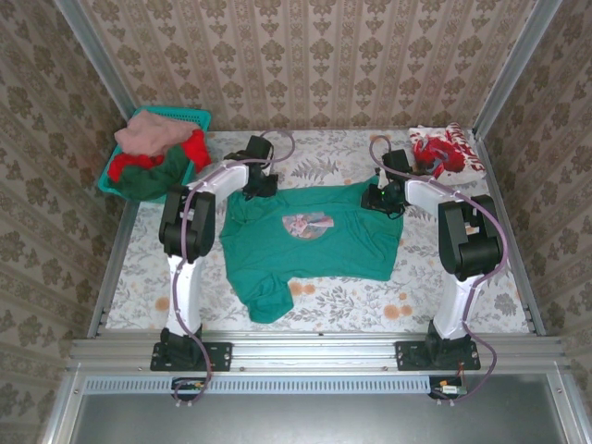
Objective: Fold and stack the t-shirts
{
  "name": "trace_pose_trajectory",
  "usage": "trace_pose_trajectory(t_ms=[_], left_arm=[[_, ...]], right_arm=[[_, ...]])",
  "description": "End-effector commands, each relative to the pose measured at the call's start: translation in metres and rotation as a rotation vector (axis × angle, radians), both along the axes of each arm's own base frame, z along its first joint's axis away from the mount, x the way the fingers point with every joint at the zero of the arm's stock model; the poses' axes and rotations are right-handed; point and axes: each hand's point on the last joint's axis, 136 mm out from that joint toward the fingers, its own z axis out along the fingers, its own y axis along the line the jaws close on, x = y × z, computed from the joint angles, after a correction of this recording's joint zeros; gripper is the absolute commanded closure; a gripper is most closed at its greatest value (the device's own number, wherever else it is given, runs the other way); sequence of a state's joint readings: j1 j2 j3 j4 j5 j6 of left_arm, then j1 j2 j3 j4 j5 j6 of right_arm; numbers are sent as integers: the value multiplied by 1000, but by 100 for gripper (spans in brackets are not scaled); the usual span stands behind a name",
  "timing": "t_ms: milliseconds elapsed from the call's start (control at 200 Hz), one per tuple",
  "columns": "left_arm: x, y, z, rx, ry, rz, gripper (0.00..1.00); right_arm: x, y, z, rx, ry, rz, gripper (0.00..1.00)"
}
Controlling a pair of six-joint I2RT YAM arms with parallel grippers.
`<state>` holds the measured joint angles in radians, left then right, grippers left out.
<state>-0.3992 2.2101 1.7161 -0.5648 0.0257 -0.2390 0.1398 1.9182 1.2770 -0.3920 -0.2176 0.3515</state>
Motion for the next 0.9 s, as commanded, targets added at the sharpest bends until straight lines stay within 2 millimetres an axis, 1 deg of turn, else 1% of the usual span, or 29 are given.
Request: trace_pose_trajectory(t_ms=[0, 110, 140, 150, 165, 200, 250, 270, 330, 405, 455, 515, 580, 630, 705, 795, 845, 895], left_arm=[[-8, 2, 29, 11, -22, -6, 100], [-22, -3, 62, 45, -70, -20, 100], [-24, 1, 70, 58, -85, -13, 100], [-31, -7, 73, 62, -90, -32, 100], [-35, -11, 75, 68, -96, -39, 100], [-44, -13, 82, 74, -110, -39, 100], [-59, -19, 84, 80, -108, -49, 100], [-64, -21, 83, 81, -107, -51, 100], [-82, -25, 71, 92, -81, -44, 99], [-102, -33, 50, 63, -22, -55, 98], [-114, -31, 38, 76, 18, -40, 100], [-123, -25, 29, 107, 46, -4, 100], [-131, -27, 25, 100, 61, 15, 100], [-137, -32, 23, 82, 69, 23, 100], [-144, -40, 20, 72, 72, 27, 93], [-154, -45, 14, 68, 92, 31, 91], [-159, -45, 14, 62, 94, 43, 88], [-163, -47, 16, 31, 98, 41, 81]], right_arm=[[1, 1, 16, 25, -30, 2, 65], [0, 1, 18, 27, -34, -1, 65], [0, 1, 19, 29, -37, 1, 65], [0, 1, 20, 31, -38, 0, 65], [0, 1, 20, 31, -37, -1, 65], [0, 1, 20, 31, -38, -2, 65], [0, 2, 20, 33, -39, -1, 65], [0, 2, 20, 33, -39, -1, 65], [0, 2, 20, 34, -38, -2, 65], [0, 3, 21, 39, -36, 1, 65], [1, 4, 21, 43, -35, 4, 65], [0, 4, 23, 44, -39, 5, 65], [0, 4, 22, 43, -38, 5, 65], [0, 4, 23, 45, -39, 5, 65], [0, 4, 24, 47, -40, 6, 65], [-2, 4, 23, 44, -37, 7, 65], [-3, 3, 24, 40, -37, 8, 65], [-3, 2, 26, 36, -39, 5, 65]])
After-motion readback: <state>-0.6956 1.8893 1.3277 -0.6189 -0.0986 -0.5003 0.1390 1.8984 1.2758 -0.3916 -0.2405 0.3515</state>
